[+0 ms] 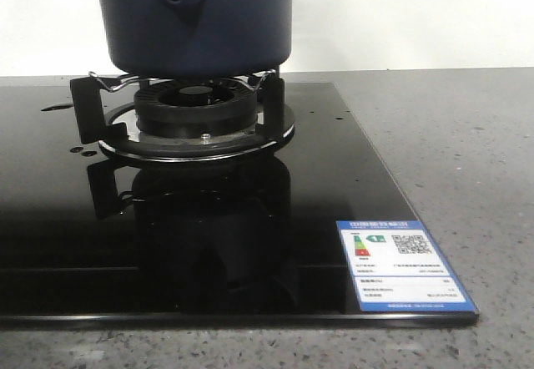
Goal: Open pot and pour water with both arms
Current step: 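Carry the bowl back and set it on the counter with the right gripper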
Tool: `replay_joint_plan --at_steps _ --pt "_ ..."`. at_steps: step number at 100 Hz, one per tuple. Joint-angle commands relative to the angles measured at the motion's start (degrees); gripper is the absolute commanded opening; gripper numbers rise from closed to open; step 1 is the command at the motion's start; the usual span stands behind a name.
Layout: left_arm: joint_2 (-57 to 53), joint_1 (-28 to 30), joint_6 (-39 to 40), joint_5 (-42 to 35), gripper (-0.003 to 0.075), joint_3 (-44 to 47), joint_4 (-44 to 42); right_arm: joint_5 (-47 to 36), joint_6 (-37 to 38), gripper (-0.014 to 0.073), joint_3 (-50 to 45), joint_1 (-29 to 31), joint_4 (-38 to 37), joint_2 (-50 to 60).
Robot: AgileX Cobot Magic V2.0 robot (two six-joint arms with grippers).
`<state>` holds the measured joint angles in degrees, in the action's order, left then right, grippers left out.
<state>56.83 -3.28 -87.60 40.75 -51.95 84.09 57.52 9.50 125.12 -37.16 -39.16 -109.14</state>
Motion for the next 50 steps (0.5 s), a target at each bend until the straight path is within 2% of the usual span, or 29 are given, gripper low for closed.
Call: replay_joint_plan --at_steps 1,26,37,50 --pt "-1.28 -0.48 0.51 -0.58 0.0231 -1.78 5.81 3.26 0.69 -0.0042 3.95 3.92 4.77 5.27" --pt "1.39 -3.76 0.51 -1.14 0.023 -2.45 5.92 16.84 0.01 -0.0042 5.99 24.09 30.54 9.24" --pt "3.29 -4.42 0.51 -0.91 0.023 -4.78 5.92 17.92 -0.28 -0.0042 4.66 32.89 37.42 10.63" --pt "5.86 -4.42 0.51 0.98 0.023 -8.43 6.97 17.92 -0.28 -0.0042 0.05 40.29 42.87 11.97"
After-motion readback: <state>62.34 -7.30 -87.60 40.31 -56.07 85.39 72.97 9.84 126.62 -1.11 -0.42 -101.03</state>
